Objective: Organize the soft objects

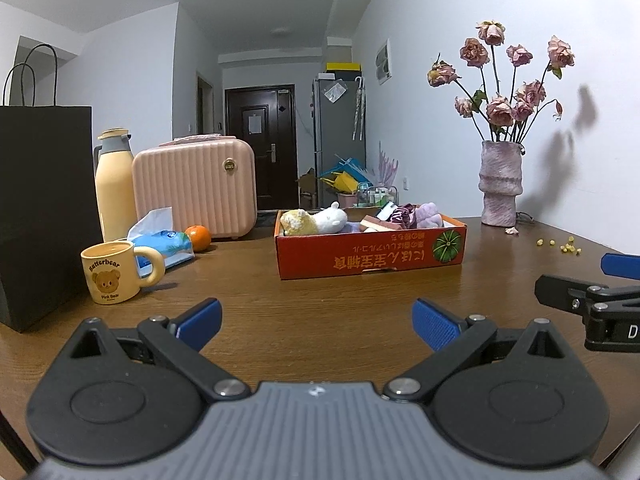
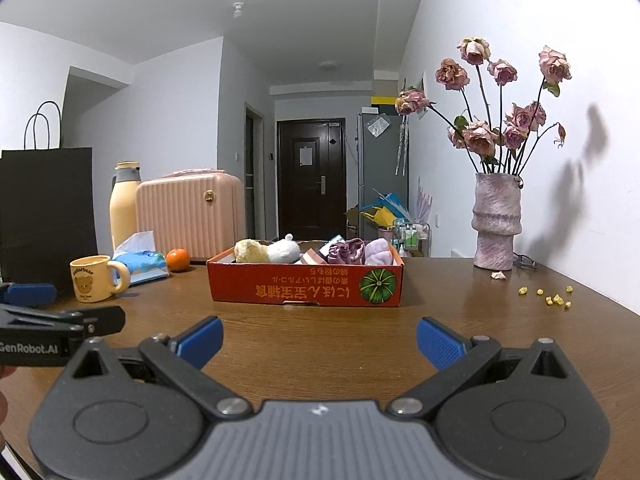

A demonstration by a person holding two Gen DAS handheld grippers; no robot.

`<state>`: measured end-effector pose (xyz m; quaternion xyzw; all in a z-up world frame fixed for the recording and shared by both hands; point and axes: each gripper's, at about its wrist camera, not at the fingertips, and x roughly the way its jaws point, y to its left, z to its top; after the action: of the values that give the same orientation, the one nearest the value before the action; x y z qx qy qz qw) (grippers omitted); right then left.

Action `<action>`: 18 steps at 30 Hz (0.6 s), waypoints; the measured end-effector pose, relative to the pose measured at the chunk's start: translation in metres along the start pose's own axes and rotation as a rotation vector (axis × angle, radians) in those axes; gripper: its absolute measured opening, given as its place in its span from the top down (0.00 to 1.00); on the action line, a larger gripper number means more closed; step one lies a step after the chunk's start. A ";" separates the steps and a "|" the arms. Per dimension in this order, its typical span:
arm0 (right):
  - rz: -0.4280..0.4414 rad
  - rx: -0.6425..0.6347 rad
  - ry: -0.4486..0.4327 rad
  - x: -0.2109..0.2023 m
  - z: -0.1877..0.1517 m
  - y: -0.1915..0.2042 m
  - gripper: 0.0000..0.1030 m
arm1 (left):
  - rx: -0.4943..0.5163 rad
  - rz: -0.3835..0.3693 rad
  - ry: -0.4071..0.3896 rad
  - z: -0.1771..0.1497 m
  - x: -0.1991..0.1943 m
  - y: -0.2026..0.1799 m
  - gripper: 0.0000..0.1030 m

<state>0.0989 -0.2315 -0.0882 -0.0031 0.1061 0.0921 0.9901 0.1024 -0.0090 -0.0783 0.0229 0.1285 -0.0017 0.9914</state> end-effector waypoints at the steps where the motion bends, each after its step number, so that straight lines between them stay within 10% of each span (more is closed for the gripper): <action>1: 0.000 0.000 -0.001 0.000 0.000 0.000 0.00 | 0.002 0.002 -0.002 0.000 0.000 0.000 0.00; 18: 0.001 0.000 -0.009 -0.002 0.002 0.000 0.00 | 0.003 0.001 -0.011 0.000 -0.002 -0.001 0.00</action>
<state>0.0973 -0.2323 -0.0861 -0.0029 0.1017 0.0927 0.9905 0.1009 -0.0102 -0.0777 0.0247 0.1230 -0.0016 0.9921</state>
